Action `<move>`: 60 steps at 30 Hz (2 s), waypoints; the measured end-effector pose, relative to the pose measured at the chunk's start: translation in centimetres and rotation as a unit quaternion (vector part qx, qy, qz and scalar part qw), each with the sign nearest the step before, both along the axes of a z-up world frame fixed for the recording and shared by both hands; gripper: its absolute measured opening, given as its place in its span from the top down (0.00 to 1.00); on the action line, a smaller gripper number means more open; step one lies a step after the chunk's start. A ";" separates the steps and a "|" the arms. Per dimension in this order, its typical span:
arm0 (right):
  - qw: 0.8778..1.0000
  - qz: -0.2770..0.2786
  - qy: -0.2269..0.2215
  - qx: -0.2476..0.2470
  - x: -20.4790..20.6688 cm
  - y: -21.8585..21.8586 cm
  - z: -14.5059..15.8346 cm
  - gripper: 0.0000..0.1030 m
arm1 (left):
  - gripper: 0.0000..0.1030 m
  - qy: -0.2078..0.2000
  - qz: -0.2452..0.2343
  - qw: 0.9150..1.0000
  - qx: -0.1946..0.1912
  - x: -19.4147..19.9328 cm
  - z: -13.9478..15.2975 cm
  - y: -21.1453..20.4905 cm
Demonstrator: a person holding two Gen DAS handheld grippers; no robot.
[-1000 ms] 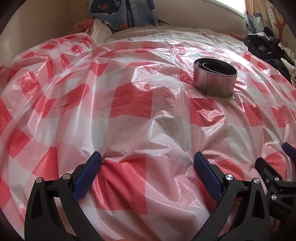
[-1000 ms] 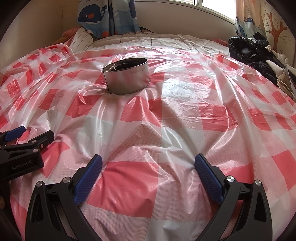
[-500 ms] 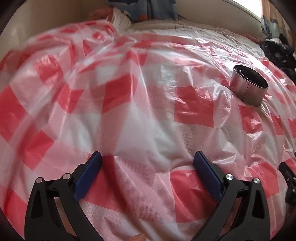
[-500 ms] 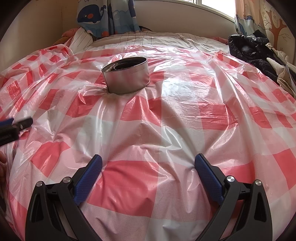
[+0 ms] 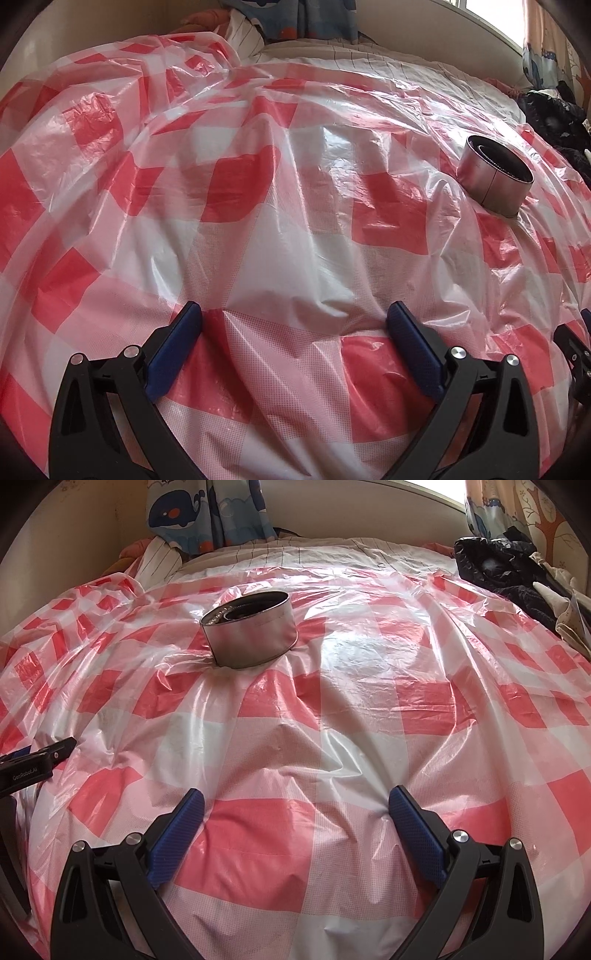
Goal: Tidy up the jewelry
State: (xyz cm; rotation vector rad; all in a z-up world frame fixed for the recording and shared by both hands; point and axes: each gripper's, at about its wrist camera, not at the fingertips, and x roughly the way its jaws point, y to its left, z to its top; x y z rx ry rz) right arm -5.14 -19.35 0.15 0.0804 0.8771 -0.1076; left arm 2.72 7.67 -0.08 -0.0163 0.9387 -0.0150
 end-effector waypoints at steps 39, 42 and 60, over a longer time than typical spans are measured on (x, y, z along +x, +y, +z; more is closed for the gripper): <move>1.000 -0.002 -0.001 0.012 -0.1 -0.2 -0.1 0.07 | 0.06 0.000 0.001 1.000 0.003 -0.3 -0.1 -0.1; 1.000 -0.002 -0.001 0.010 -0.1 -0.3 -0.1 0.07 | 0.06 0.000 0.001 1.000 0.003 -0.3 -0.1 -0.1; 1.000 -0.003 -0.003 0.010 -0.1 -0.1 -0.1 0.07 | 0.06 0.000 0.001 1.000 0.002 -0.3 -0.1 -0.1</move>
